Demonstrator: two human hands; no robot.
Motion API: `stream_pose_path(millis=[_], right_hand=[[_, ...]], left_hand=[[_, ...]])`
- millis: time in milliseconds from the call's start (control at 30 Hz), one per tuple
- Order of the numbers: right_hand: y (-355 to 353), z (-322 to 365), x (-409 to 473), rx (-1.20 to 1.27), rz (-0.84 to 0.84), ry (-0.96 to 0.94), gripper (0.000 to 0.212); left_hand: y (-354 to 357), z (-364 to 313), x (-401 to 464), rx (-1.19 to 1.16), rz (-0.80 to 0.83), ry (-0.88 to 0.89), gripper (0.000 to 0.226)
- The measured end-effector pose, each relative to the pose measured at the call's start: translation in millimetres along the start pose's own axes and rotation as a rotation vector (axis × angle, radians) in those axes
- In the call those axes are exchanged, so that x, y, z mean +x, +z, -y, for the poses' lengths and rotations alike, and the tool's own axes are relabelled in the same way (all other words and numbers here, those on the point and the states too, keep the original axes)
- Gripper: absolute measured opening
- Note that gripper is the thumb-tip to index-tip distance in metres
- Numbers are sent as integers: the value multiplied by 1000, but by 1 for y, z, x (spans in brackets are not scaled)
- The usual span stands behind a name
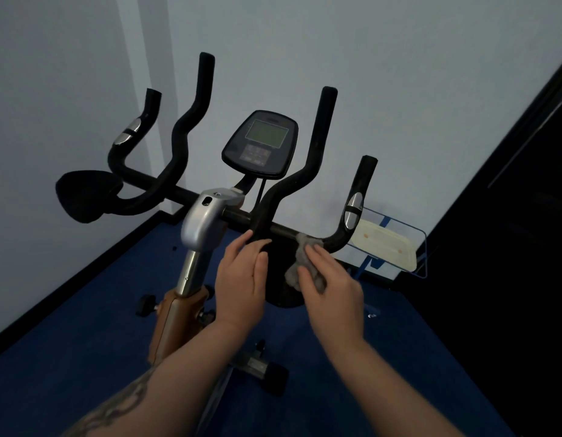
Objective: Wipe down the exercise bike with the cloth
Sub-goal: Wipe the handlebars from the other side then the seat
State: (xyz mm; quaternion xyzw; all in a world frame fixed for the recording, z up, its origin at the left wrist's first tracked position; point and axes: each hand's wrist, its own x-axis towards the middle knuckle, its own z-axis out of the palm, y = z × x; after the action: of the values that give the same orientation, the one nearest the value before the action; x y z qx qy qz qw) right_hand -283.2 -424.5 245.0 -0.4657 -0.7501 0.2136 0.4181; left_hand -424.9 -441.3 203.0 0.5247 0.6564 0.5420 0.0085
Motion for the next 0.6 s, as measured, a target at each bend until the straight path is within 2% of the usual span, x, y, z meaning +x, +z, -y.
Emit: stream_pose_path(millis=[67,133,233,333,400,500,600], right_hand=[[-4,6,24,-31,70,12,35],[-4,8,30,-50,69,-3,32],[-4,1,2,-50,106,-77,42],[-13,-8,-23,-163,121,-199,48],[-22,-8,-11,-245,126,-278,40],[-32,5,22,-276,161,-297,22],[-24,15,38,-294,146,-321,22]], left_hand=[[1,-1,1,-13,-9,-11,48],[1,-1,0,-25,-18,-5,46],[0,0,0,-39,-1,9,48],[-1,2,2,-107,-1,38,44],[-2,4,3,-165,18,37,41],[-6,8,3,-223,80,9,40],[-10,9,2,-309,130,-1,34]])
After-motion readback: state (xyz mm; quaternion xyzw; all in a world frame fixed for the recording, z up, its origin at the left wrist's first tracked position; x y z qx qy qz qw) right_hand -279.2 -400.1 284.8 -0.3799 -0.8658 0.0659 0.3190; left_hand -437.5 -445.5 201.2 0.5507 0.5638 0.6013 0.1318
